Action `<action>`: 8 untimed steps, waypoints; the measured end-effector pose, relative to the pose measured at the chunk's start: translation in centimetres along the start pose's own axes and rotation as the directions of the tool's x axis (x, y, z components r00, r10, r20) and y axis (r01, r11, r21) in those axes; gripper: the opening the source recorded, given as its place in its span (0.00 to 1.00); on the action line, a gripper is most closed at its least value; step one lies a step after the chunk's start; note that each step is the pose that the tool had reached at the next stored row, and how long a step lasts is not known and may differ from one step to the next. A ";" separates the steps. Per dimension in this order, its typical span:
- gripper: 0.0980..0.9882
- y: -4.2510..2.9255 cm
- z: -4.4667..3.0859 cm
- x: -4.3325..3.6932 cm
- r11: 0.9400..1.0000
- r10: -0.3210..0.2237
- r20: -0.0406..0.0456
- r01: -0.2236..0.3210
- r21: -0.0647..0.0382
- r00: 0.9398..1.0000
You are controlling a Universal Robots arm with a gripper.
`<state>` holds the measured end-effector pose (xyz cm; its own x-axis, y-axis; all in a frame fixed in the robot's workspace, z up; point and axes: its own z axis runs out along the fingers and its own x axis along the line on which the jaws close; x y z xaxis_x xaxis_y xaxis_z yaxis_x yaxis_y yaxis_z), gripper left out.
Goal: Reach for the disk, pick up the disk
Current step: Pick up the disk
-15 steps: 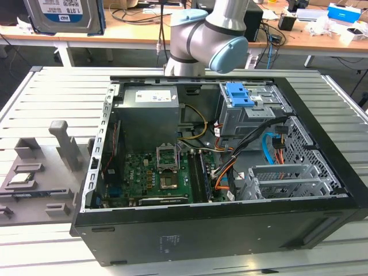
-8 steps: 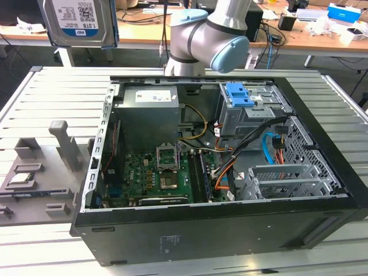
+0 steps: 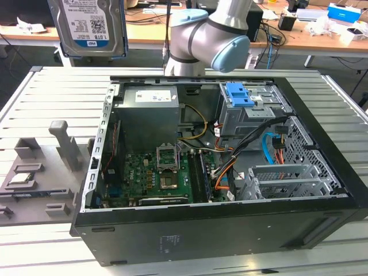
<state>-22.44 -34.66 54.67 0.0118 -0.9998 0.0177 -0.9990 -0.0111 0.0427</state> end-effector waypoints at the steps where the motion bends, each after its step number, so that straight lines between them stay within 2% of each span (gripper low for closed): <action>1: 0.30 -0.24 0.29 0.00 1.000 0.000 0.000 0.000 0.000 1.000; 6: 0.30 -1.07 1.33 -0.01 1.000 0.000 0.000 0.000 0.000 1.000; 8: 0.30 -1.57 1.97 -0.02 1.000 0.000 0.000 0.000 0.000 1.000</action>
<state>-20.96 -34.66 52.64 0.0118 -0.9998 0.0177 -0.9990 -0.0110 0.0427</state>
